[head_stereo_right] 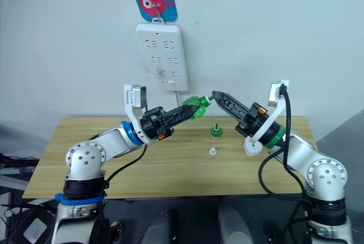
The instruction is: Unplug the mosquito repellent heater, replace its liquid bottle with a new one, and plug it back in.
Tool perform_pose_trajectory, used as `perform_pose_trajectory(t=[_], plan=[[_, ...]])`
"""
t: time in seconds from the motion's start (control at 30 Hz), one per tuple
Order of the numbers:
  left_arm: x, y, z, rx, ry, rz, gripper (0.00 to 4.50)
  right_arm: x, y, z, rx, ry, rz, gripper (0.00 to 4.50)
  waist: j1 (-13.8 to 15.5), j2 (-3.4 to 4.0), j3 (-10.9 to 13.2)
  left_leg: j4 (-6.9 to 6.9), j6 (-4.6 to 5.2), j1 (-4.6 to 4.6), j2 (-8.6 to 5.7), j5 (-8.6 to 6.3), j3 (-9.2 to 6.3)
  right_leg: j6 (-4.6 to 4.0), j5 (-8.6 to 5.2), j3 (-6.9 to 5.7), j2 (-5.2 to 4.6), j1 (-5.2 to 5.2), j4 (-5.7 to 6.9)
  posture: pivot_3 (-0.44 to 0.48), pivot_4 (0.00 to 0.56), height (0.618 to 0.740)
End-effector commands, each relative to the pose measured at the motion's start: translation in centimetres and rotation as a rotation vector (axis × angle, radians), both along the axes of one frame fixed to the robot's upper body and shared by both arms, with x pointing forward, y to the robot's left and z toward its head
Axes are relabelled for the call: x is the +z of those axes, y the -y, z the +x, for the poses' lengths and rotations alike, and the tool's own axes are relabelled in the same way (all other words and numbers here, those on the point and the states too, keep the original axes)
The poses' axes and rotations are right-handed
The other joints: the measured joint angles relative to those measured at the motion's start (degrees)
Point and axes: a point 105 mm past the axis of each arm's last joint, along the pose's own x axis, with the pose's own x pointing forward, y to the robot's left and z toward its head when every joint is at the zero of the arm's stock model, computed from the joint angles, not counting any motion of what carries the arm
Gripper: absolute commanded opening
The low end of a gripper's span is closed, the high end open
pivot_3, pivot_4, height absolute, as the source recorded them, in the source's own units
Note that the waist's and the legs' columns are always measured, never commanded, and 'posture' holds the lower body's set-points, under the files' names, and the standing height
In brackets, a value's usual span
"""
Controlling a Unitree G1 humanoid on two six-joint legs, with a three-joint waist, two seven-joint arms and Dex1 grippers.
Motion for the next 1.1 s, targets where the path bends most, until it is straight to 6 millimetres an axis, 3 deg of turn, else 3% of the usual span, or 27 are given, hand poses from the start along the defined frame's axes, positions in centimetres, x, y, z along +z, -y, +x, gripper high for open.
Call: perform_pose_trajectory(t=[0.03,0.1,0.3,0.43,0.67,0.93,1.1], plan=[[-0.5,0.2,-1.0,-0.009,0.367,0.221,2.38,-0.6,2.9,0.4,-0.119,0.039,-0.176,3.98,0.1,0.01,0.0,-0.05,0.01,0.00,-0.01,-0.01,0.03,0.00,0.01,0.03,-0.03,0.02,-0.11,-0.197,0.221,0.723],[-1.1,-0.1,-1.0,0.006,0.515,0.295,2.38,-1.8,3.8,0.3,-0.143,0.053,-0.338,4.49,0.2,0.01,0.0,-0.15,0.10,0.01,-0.03,-0.06,0.19,0.01,0.01,0.13,-0.12,0.02,-0.23,-0.197,0.221,0.723],[-3.4,-1.3,-1.7,-0.029,0.823,0.421,2.38,-6.0,6.3,-0.6,-0.170,0.072,-0.971,4.50,0.4,0.04,0.0,-0.62,0.16,0.02,0.02,-0.09,0.42,0.01,0.01,0.22,-0.19,-0.10,-0.65,-0.226,0.245,0.723],[-3.6,-1.4,-1.4,-0.019,0.913,0.412,2.38,-7.5,7.1,-0.9,-0.132,-0.043,-1.129,4.50,0.3,-0.02,0.1,-0.70,0.17,-0.03,0.02,-0.10,0.48,0.01,0.01,0.26,-0.20,-0.20,-0.67,-0.229,0.253,0.723],[-4.5,-1.2,-1.3,-0.049,0.879,0.404,2.38,-9.8,8.0,1.5,-0.174,-0.222,-1.264,4.50,-0.1,-0.24,0.3,-0.67,0.18,-0.03,0.01,-0.10,0.50,0.07,0.04,0.30,-0.22,-0.18,-0.73,-0.228,0.263,0.723],[-5.8,-1.0,-2.4,-0.143,0.707,0.409,2.38,-12.4,6.1,4.4,-0.163,-0.404,-1.243,4.50,-0.2,-0.26,0.6,-0.71,0.22,-0.04,0.02,-0.12,0.44,-0.17,0.18,0.23,-0.21,-0.21,-0.64,-0.196,0.265,0.723],[-6.2,-1.6,-2.2,-0.122,0.675,0.433,2.38,-13.9,5.9,5.3,-0.149,-0.454,-1.279,4.50,0.1,-0.25,0.7,-0.74,0.24,-0.06,0.01,-0.13,0.35,-0.19,0.19,0.11,-0.22,-0.23,-0.62,-0.173,0.263,0.723]])
